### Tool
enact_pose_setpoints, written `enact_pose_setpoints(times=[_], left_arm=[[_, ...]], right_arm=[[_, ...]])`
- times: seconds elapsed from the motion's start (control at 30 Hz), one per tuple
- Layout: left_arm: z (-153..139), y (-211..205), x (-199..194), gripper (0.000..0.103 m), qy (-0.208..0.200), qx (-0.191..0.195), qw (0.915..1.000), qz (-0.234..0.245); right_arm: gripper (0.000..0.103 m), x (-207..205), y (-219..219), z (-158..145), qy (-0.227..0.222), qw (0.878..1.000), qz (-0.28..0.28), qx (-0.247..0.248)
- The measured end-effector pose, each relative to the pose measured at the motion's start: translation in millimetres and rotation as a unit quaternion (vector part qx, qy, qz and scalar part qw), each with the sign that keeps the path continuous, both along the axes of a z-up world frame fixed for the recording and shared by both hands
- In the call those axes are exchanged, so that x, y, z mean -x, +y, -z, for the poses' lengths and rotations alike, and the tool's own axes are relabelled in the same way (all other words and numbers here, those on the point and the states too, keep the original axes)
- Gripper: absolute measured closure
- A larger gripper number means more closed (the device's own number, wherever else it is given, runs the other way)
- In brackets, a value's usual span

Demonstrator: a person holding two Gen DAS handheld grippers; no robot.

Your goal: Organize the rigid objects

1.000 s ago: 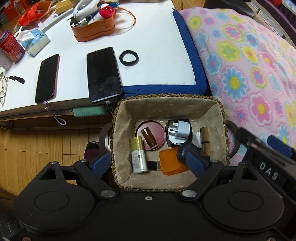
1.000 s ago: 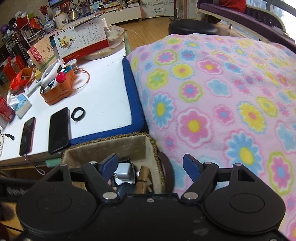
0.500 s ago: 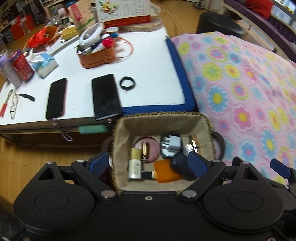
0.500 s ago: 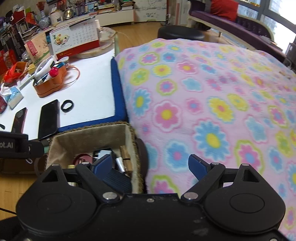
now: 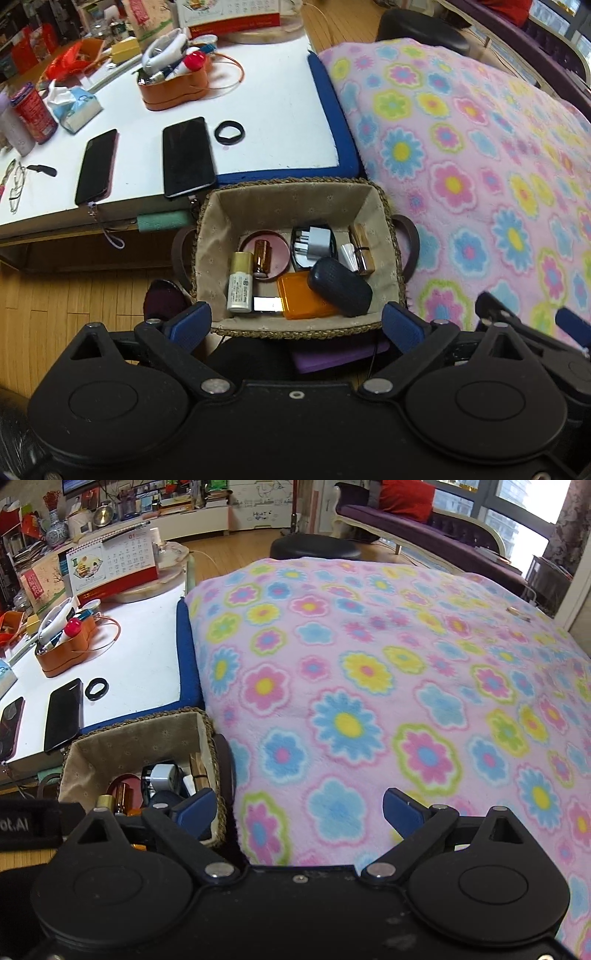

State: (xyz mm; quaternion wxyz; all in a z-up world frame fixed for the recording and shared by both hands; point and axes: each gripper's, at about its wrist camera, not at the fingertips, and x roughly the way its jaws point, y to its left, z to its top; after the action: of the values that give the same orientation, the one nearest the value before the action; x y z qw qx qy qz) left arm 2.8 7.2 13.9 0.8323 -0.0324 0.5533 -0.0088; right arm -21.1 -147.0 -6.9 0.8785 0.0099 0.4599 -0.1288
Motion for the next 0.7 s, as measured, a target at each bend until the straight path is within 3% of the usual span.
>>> enact_pose_setpoints(times=[0.27,0.7], left_arm=[[2,6,3,0.007,0.013,0.032,0.9992,-0.019],[0,2,5,0.007,-0.01,0.014,0.9998,-0.01]], right_arm=[[0.006,6,0,6,0.015,1.0,0.008,-0.002],[0.006,12,-3,16,0.026,0.999,0.018,-0.004]])
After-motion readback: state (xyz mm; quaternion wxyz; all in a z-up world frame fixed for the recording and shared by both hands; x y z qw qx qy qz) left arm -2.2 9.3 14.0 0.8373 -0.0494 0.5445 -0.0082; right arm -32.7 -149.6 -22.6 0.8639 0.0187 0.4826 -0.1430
